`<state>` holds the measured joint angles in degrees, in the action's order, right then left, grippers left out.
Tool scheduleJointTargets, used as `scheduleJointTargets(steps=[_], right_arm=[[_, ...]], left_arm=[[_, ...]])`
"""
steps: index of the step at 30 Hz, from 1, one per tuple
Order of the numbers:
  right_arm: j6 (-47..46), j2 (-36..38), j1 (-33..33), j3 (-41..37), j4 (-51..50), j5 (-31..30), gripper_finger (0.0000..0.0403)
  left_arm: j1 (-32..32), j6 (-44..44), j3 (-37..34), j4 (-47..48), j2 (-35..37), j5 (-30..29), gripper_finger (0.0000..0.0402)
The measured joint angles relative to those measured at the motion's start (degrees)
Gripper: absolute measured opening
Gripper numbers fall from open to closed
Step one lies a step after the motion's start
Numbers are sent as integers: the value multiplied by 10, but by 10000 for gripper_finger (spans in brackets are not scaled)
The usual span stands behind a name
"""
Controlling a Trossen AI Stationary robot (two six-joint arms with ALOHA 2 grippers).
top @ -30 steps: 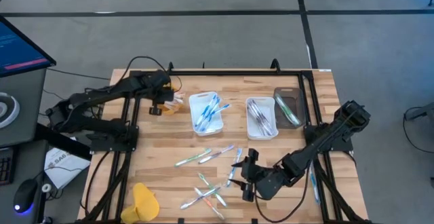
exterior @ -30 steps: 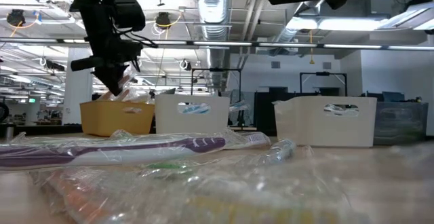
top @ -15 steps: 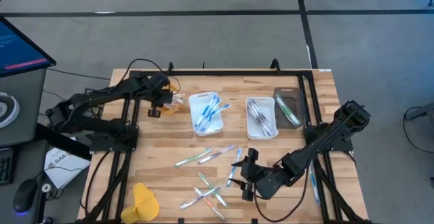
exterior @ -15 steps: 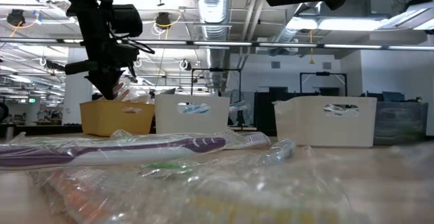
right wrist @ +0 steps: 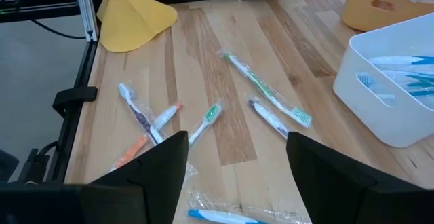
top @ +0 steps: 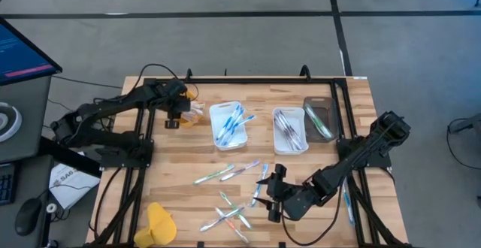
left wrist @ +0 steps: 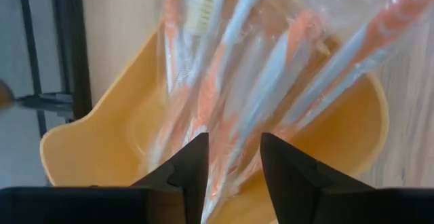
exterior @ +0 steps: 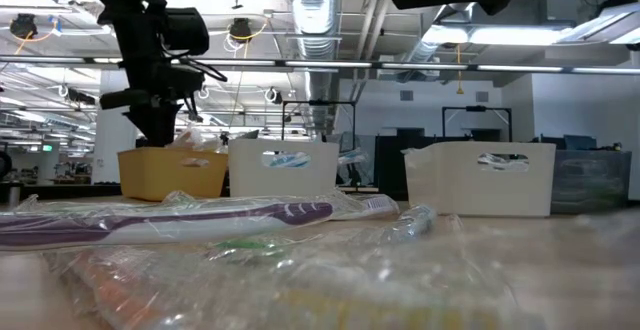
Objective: Pick & Place Toothbrushes
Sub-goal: Put the top green toothbrush into the black bin
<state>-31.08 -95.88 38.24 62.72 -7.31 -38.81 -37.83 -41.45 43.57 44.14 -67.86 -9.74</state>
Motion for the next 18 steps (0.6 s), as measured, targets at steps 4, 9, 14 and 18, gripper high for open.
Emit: scheduleJointTargets(steps=[4, 9, 14, 18], right_arm=[[0, 0, 0, 0, -2, 0, 244], [1, 0, 0, 0, -8, 0, 244], [1, 0, 0, 0, -10, 0, 245], [1, 0, 0, 0, -10, 0, 244]], left_arm=[[12, 60, 11, 8, 27, 0, 127], [57, 97, 12, 11, 102, 22, 122], [133, 223, 12, 7, 175, 89, 122], [210, 340, 12, -8, 194, 108, 121]])
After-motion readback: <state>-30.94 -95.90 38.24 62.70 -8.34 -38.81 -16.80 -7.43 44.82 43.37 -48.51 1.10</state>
